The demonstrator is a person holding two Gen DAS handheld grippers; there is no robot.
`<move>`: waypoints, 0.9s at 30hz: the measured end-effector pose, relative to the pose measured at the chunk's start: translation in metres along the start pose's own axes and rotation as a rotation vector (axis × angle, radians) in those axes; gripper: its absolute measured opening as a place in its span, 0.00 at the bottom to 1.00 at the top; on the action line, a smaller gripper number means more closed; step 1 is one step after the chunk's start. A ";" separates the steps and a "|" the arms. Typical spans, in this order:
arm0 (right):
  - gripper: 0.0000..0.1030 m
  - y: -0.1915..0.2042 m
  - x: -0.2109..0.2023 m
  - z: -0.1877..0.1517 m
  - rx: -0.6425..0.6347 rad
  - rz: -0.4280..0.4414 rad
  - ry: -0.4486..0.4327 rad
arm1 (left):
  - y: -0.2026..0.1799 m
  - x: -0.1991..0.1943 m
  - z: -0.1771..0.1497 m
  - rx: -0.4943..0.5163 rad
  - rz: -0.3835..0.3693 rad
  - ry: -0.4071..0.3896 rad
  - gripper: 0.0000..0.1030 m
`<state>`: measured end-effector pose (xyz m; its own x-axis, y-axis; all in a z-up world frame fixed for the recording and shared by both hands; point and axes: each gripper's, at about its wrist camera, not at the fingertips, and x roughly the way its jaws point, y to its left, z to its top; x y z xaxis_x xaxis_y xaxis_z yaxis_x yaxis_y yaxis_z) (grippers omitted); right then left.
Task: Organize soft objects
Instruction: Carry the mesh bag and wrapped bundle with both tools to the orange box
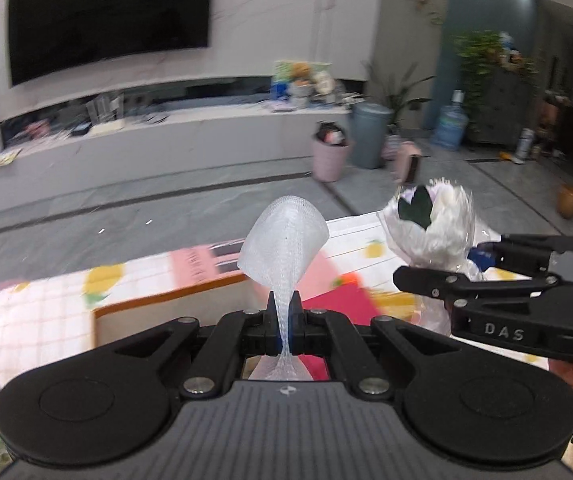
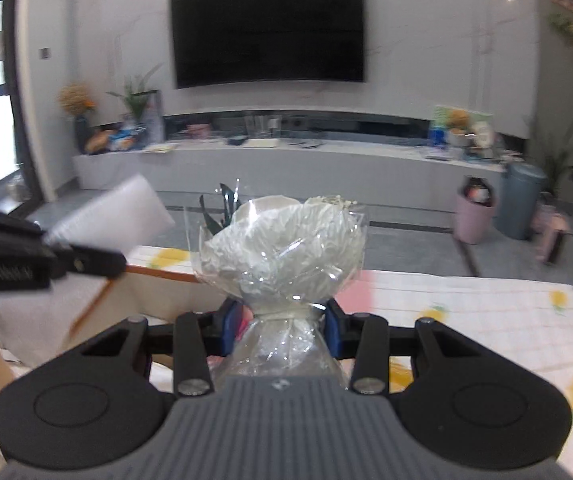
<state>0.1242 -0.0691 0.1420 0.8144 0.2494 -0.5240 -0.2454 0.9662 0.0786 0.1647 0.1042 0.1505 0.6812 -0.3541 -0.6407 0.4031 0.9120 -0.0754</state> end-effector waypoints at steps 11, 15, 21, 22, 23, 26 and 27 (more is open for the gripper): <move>0.40 0.037 0.118 -0.003 0.090 0.217 0.101 | 0.085 0.084 -0.025 -0.199 0.119 0.087 0.02; 0.40 0.047 0.149 -0.007 0.067 0.238 0.128 | 0.108 0.110 -0.044 -0.263 0.205 0.153 0.02; 0.40 0.055 0.179 -0.020 -0.016 0.217 0.146 | 0.121 0.130 -0.059 -0.280 0.291 0.211 0.02; 0.40 0.054 0.184 -0.021 -0.011 0.217 0.155 | 0.121 0.131 -0.060 -0.276 0.307 0.213 0.02; 0.40 0.054 0.187 -0.023 -0.005 0.217 0.159 | 0.122 0.133 -0.061 -0.280 0.330 0.219 0.02; 0.40 0.057 0.187 -0.027 -0.019 0.219 0.134 | 0.126 0.140 -0.062 -0.299 0.370 0.238 0.02; 0.40 0.059 0.186 -0.028 -0.031 0.219 0.133 | 0.126 0.141 -0.063 -0.295 0.365 0.241 0.02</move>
<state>0.2466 0.0328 0.0256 0.6645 0.4397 -0.6042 -0.4256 0.8873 0.1776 0.2728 0.1824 0.0023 0.5711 0.0240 -0.8205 -0.0470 0.9989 -0.0036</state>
